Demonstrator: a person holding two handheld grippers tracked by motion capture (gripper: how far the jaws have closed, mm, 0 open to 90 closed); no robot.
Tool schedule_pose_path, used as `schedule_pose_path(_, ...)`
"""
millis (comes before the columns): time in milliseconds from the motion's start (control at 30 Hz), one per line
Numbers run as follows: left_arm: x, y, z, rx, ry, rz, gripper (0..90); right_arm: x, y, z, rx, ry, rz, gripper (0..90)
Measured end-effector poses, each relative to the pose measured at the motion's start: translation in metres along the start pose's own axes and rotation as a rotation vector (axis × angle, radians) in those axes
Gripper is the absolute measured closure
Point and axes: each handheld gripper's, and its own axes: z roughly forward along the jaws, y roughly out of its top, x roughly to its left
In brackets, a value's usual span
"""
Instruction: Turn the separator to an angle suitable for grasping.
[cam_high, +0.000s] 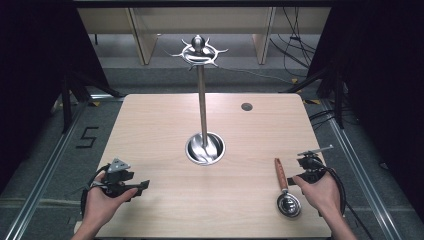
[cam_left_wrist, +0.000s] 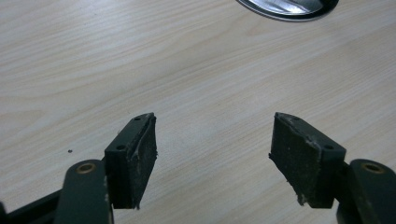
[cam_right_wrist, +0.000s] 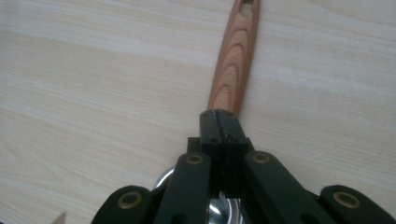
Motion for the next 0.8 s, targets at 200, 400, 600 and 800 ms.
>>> schedule_pose_path(200,-0.003,0.001,0.002,0.0,0.004,0.006,30.9,0.014,0.015,0.012,0.023,-0.007,-0.047,90.0)
schedule_pose_path(400,-0.003,0.0,0.002,0.005,-0.006,0.011,30.9,0.027,0.035,0.027,0.045,-0.035,-0.092,90.0)
schedule_pose_path(600,-0.002,0.0,0.002,0.0,-0.012,0.003,30.9,0.034,0.056,0.044,0.074,-0.065,-0.117,90.0)
schedule_pose_path(800,-0.003,0.0,0.003,-0.008,-0.014,-0.007,30.9,0.03,0.059,0.05,0.09,-0.084,-0.115,90.0)
